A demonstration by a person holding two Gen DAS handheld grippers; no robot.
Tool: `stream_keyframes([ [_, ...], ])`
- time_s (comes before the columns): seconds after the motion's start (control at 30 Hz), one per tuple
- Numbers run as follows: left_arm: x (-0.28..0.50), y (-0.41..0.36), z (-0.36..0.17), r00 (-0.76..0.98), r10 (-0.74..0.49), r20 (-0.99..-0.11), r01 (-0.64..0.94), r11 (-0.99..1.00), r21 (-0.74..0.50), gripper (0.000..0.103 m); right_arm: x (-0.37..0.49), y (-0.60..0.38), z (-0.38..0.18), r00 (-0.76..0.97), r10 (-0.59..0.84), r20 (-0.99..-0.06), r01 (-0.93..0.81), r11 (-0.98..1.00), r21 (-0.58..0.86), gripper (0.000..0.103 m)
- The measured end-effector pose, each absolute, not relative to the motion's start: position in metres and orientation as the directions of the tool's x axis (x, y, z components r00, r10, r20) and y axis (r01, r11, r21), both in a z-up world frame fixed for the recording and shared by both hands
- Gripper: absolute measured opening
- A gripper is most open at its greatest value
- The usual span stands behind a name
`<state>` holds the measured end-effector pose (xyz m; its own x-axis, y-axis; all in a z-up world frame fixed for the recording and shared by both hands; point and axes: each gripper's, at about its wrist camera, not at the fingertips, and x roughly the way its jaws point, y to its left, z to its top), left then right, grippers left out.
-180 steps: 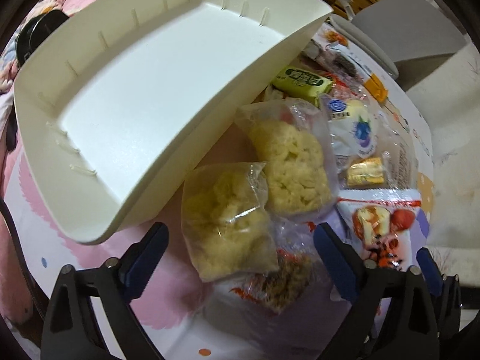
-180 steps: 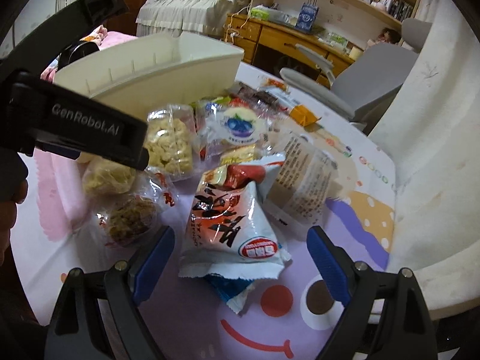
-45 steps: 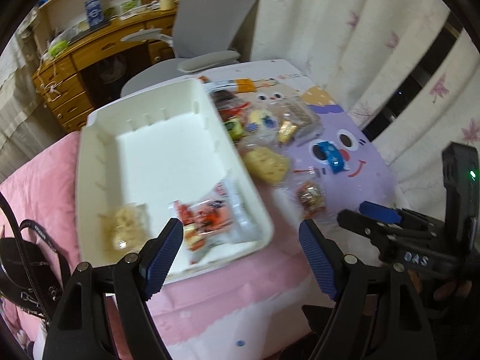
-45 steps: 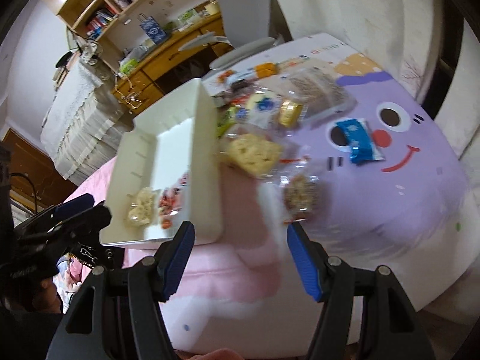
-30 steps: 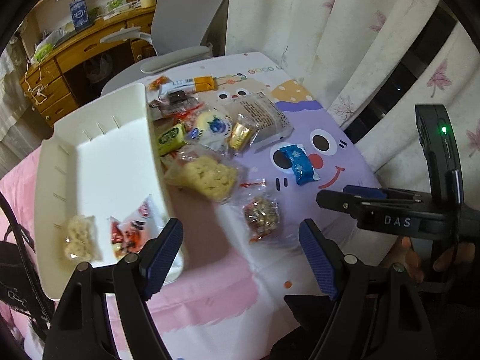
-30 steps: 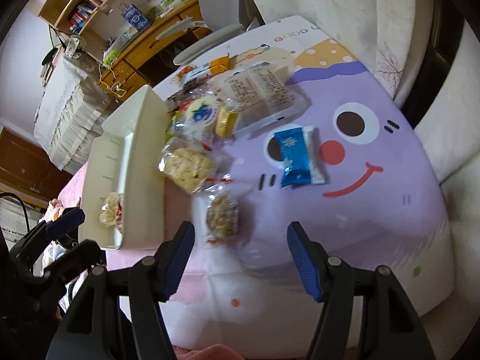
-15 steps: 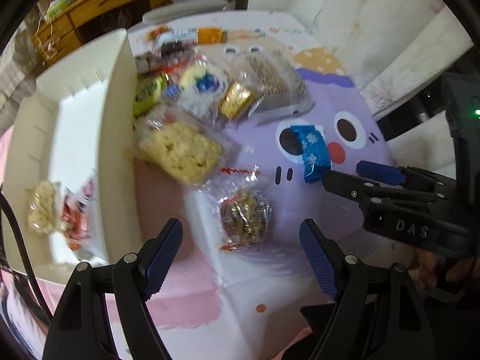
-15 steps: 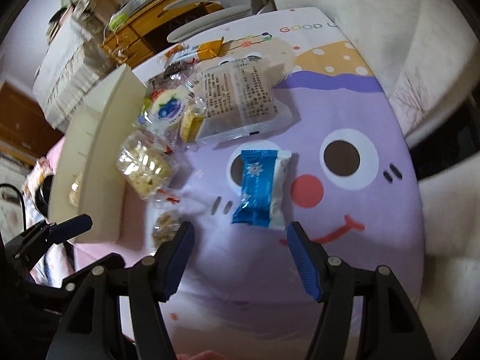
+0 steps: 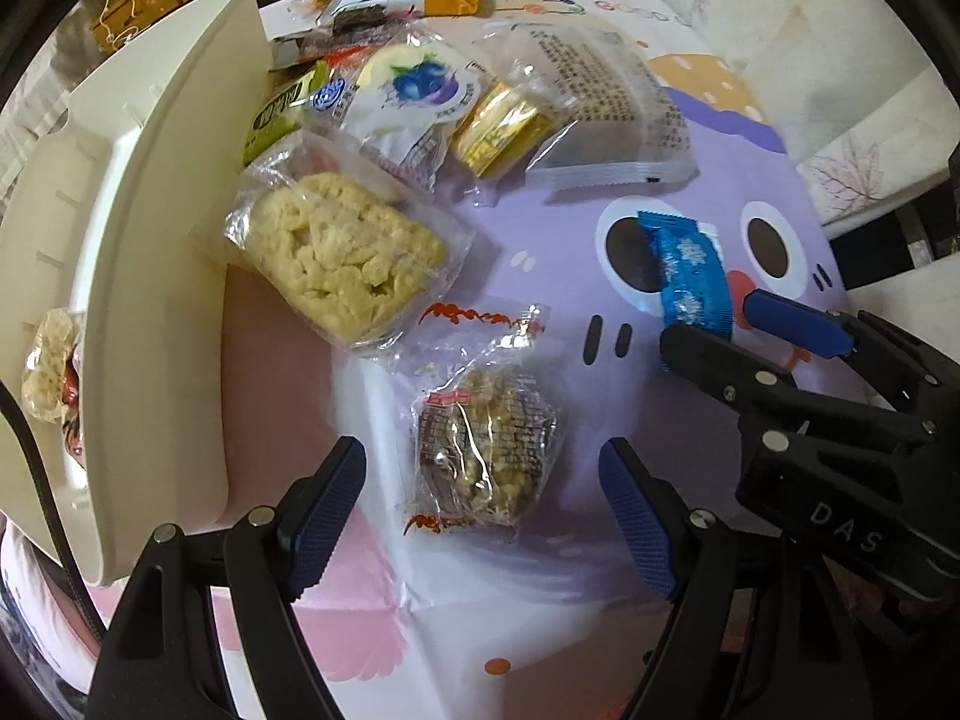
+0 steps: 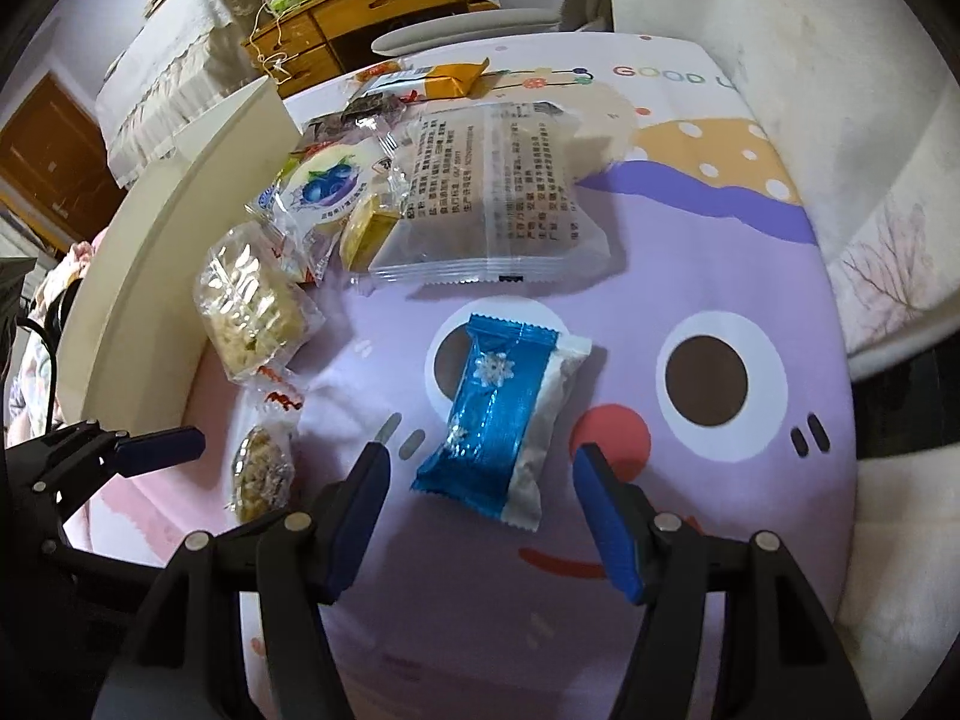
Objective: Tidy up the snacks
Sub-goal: 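Grasp the blue wrapped candy with the right tool while the left tool grasps the small nut-snack bag, then carry the candy and nut bag into the white tray and release both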
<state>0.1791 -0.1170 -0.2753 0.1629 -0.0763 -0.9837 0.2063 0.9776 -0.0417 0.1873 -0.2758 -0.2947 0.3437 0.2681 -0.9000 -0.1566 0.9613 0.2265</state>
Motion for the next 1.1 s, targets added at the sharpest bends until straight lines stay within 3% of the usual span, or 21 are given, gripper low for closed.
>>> stream_keyframes([
  [0.17,0.183,-0.12,-0.286,0.147,-0.041,-0.988,0.211,0.978,-0.009,0.062,0.195,-0.273,-0.3,0.353,0.261,-0.898,-0.165,0.963,0.215,0.056],
  [0.33,0.184,-0.12,-0.298,0.129,-0.055,-0.99,0.183,0.983,-0.031,0.056,0.198,-0.272,-0.303,0.37,0.251,-0.895,-0.176,0.964,0.198,0.049],
  [0.7,0.182,-0.125,-0.295,0.176,-0.059,-0.983,0.191,0.981,-0.025,0.048,0.203,-0.271,-0.303,0.394,0.219,-0.893,-0.185,0.97,0.156,0.033],
  [1.1,0.178,-0.118,-0.294,0.11,-0.062,-0.992,0.194,0.98,-0.04,0.045,0.198,-0.265,-0.3,0.356,0.155,-0.921,-0.161,0.982,0.103,0.03],
])
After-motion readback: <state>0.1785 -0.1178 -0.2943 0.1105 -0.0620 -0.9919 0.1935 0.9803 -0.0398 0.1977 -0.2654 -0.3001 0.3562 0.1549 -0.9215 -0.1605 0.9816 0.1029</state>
